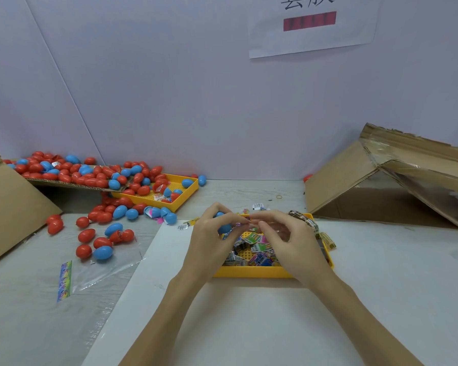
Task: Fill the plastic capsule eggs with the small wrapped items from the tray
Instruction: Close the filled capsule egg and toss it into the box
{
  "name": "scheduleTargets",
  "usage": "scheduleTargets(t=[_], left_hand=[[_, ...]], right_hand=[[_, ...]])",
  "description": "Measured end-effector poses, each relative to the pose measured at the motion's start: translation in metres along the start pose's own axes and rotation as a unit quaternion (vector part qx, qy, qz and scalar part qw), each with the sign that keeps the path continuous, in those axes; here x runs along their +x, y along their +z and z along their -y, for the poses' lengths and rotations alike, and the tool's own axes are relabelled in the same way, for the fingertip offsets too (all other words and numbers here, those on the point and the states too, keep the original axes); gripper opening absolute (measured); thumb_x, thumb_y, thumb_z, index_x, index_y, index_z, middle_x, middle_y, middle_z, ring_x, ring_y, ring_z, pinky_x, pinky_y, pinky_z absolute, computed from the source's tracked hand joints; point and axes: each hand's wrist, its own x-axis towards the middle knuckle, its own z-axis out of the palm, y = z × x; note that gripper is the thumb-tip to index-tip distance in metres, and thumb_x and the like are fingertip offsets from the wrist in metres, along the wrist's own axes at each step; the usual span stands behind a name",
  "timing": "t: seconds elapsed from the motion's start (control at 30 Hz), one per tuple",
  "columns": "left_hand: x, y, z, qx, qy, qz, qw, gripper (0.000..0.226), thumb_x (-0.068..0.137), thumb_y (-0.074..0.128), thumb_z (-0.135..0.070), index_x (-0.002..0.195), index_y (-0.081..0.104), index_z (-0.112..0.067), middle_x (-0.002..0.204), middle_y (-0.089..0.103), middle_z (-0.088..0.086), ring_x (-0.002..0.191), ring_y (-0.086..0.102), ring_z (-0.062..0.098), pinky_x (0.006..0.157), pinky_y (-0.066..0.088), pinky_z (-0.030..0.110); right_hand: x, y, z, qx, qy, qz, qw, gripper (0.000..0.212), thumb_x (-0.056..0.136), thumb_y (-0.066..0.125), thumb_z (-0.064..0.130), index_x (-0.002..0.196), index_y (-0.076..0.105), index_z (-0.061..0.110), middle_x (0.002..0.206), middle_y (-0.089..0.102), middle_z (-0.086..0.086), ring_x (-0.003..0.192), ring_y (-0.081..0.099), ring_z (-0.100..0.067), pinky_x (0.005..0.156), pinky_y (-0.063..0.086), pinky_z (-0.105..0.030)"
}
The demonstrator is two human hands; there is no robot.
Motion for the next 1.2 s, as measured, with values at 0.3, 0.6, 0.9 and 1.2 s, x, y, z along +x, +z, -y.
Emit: scheduleTargets(t=[0.3, 0.6, 0.9, 1.2], left_hand=[[-0.001, 0.001, -0.003, 0.018, 0.109, -0.007, 0.994, 0.017, 0.085, 0.075, -0.019, 0.101, 0.080, -0.017, 0.103, 0.057, 0.008, 0.096, 0.059, 0.018, 0.081, 0.053, 0.021], [-0.001, 0.001, -0.008, -0.112, -0.073, 0.067, 0.989, 0.027, 0.082, 0.067, -0.056, 0.089, 0.068, -0.030, 0.094, 0.062, -0.009, 0.096, 0.059, 0.008, 0.077, 0.048, 0.014], [0.000, 0.001, -0.005, -0.126, -0.081, 0.076, 0.986, 0.008, 0.089, 0.076, -0.027, 0.090, 0.068, -0.029, 0.093, 0.064, -0.009, 0.095, 0.060, 0.009, 0.078, 0.049, 0.016], [-0.002, -0.002, -0.005, -0.125, -0.062, 0.092, 0.986, 0.034, 0.077, 0.075, -0.052, 0.099, 0.067, -0.027, 0.097, 0.064, -0.012, 0.097, 0.060, 0.008, 0.074, 0.051, 0.017]], right_hand=[[0.004, -0.009, 0.002, 0.324, 0.207, 0.082, 0.919, 0.040, 0.093, 0.070, 0.006, 0.130, 0.061, 0.019, 0.115, 0.076, -0.011, 0.108, 0.073, -0.025, 0.093, 0.059, -0.032], [0.003, -0.005, 0.005, 0.250, 0.189, -0.029, 0.949, 0.036, 0.087, 0.078, 0.011, 0.120, 0.072, 0.024, 0.103, 0.076, 0.004, 0.096, 0.073, -0.005, 0.071, 0.056, -0.016], [0.003, -0.007, 0.004, 0.252, 0.176, -0.016, 0.951, 0.022, 0.089, 0.076, 0.015, 0.110, 0.078, 0.021, 0.102, 0.079, 0.004, 0.099, 0.072, -0.005, 0.071, 0.053, -0.012], [0.004, -0.008, 0.005, 0.298, 0.186, -0.039, 0.936, 0.015, 0.096, 0.068, 0.010, 0.104, 0.074, -0.001, 0.094, 0.077, -0.019, 0.089, 0.076, -0.027, 0.077, 0.062, -0.026]])
